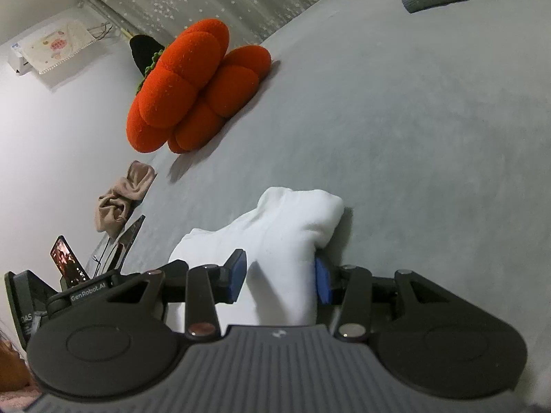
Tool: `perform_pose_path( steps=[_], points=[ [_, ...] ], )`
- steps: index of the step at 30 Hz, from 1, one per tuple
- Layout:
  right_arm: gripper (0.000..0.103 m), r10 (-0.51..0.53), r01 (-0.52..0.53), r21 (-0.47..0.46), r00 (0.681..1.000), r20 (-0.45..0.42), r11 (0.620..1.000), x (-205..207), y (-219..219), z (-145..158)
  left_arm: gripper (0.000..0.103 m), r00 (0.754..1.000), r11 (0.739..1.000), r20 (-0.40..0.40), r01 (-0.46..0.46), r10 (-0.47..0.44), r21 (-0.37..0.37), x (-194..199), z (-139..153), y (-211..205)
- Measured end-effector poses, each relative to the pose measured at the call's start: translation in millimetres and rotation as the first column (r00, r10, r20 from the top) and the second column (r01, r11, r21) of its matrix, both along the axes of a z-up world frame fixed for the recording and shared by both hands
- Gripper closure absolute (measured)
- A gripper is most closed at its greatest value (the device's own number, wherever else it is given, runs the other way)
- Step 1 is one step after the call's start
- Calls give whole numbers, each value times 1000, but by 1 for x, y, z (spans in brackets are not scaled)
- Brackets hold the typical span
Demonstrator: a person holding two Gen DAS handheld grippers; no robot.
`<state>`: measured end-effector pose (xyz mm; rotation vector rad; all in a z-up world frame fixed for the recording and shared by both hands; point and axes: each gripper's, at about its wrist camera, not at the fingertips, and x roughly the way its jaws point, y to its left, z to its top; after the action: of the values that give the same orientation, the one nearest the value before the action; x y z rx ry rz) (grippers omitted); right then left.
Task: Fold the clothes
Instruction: 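Grasp the folded white garment with the right gripper and lift it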
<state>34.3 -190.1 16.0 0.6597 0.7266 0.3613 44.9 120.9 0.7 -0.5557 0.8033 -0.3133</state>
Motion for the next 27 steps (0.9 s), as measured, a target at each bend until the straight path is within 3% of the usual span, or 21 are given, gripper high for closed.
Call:
perform_pose_path(
  steps=[6,11,16,27],
  points=[
    [58,2,-2,7,1000,10,1000,0,1,-1,64,999,998,-29,-21,19,-57,-1,-5,3],
    [77,-5,7,-61,999,44,998,-5,10,2,78,999,998,-11,-41,40,-57,-6,-5,1],
    [82,-8,14,-69,996,89,998,-10,10,9,89,998,998,40,-51,52,-27,-11,7,-6],
    [84,74,-29,-181,967,244,983,-5,10,55,92,987,998,151,-56,50,37,-9,43,-32]
  ],
)
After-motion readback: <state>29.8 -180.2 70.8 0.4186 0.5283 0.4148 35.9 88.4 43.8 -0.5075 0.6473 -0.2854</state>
